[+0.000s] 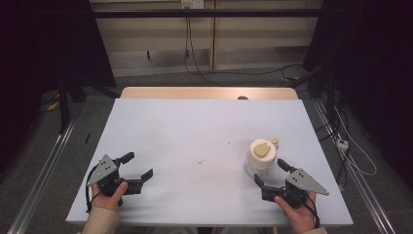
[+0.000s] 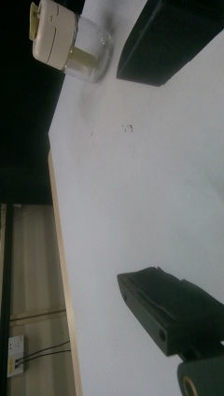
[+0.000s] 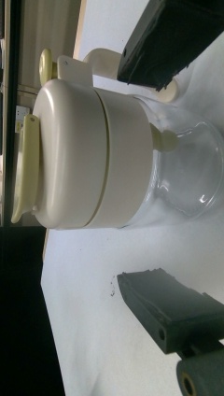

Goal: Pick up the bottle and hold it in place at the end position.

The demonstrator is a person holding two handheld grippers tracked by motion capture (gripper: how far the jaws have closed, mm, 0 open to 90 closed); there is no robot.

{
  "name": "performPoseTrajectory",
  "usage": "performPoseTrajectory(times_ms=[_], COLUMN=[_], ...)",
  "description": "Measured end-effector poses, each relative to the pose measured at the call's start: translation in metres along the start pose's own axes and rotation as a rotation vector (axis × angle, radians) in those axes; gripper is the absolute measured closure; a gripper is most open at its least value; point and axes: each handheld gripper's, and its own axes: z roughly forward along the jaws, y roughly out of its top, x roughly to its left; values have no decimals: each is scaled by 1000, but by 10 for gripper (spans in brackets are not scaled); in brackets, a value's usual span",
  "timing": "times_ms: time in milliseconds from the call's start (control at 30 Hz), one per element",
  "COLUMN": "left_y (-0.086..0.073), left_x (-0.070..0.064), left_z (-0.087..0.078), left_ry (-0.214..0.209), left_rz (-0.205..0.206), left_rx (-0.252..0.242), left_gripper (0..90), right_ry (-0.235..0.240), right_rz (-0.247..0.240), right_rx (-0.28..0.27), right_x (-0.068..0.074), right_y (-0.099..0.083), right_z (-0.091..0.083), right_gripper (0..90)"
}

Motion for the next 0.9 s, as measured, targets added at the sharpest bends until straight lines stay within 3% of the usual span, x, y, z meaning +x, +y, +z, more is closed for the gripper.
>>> performPoseTrajectory(times_ms=[700,900], left_y=[-1,0], left_x=[0,0], left_z=[2,3], left_ry=[-9,-10], left_rz=[0,-2], left_rx=[10,7], left_gripper=[34,35], right_ry=[-25,-20], right_rz=[10,13], right_rx=[14,24], right_x=[-5,-9], right_y=[2,4], right_z=[9,21], right_gripper=[35,35])
